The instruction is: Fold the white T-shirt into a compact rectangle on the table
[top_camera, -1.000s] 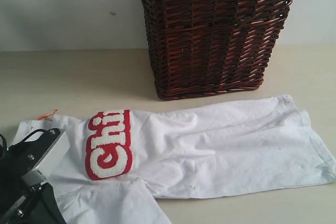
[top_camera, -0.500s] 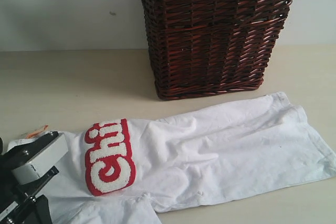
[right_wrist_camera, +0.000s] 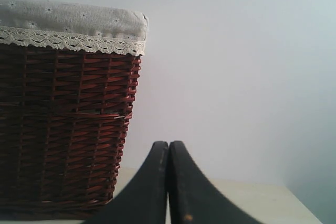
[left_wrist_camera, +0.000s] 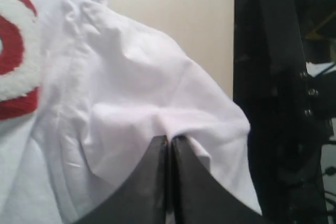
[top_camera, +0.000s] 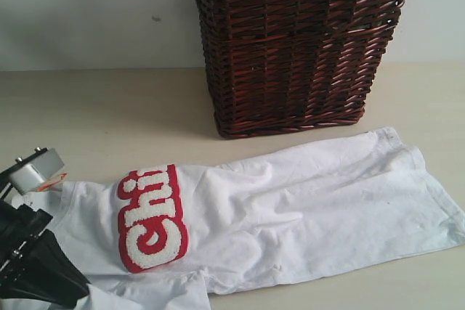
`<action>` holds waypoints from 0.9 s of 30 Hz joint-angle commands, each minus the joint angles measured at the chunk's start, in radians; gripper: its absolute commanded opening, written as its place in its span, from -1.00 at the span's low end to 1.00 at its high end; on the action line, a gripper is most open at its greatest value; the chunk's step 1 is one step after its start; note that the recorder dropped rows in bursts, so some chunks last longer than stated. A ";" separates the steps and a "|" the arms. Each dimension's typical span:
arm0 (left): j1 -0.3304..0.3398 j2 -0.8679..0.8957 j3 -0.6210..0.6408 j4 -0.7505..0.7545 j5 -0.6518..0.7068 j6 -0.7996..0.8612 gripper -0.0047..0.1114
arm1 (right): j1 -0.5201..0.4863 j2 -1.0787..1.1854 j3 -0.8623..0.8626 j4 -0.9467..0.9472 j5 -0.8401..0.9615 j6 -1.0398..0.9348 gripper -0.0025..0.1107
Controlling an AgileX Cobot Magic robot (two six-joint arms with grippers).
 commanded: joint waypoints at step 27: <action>0.059 0.087 -0.006 -0.458 -0.156 -0.198 -0.92 | -0.005 -0.007 0.005 0.001 -0.007 0.000 -0.96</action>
